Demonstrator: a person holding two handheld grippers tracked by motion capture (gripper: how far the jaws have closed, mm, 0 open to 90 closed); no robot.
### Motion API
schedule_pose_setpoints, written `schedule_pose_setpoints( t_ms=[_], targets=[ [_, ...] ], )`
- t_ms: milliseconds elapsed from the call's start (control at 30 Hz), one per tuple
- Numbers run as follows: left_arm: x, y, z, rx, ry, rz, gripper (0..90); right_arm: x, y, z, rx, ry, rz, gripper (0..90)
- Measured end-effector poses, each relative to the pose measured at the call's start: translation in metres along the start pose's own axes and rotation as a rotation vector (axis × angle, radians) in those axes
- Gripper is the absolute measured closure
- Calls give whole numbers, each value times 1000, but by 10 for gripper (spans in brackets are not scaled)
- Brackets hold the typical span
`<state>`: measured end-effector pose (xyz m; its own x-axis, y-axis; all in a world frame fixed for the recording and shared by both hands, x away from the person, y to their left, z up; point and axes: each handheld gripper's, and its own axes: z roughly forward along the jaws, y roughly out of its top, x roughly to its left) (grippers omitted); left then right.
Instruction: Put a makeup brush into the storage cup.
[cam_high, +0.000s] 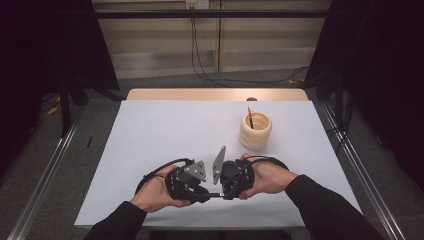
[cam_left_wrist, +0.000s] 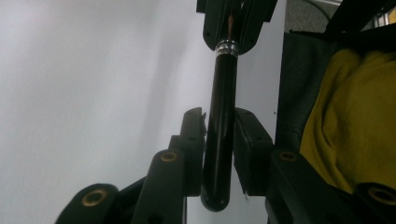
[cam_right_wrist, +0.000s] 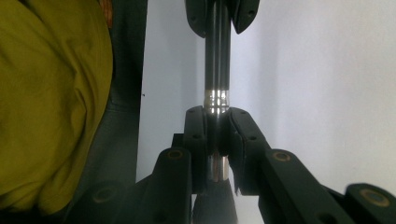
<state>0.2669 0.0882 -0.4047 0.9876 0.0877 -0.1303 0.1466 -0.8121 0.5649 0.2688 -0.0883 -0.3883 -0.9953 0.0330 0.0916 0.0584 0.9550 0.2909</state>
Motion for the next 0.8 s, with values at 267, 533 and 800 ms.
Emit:
schedule_pose_setpoints(
  t_ms=[267, 533, 800],
  targets=[
    [0, 1, 4, 16, 2, 8, 781, 0, -1, 1, 10, -5, 2, 783],
    [-1, 1, 6, 11, -26, 11, 794, -1, -5, 3, -12, -4, -36, 779],
    [1, 0, 3, 6, -80, 3, 796, -1, -8, -1, -32, 23, -16, 767]
  ],
)
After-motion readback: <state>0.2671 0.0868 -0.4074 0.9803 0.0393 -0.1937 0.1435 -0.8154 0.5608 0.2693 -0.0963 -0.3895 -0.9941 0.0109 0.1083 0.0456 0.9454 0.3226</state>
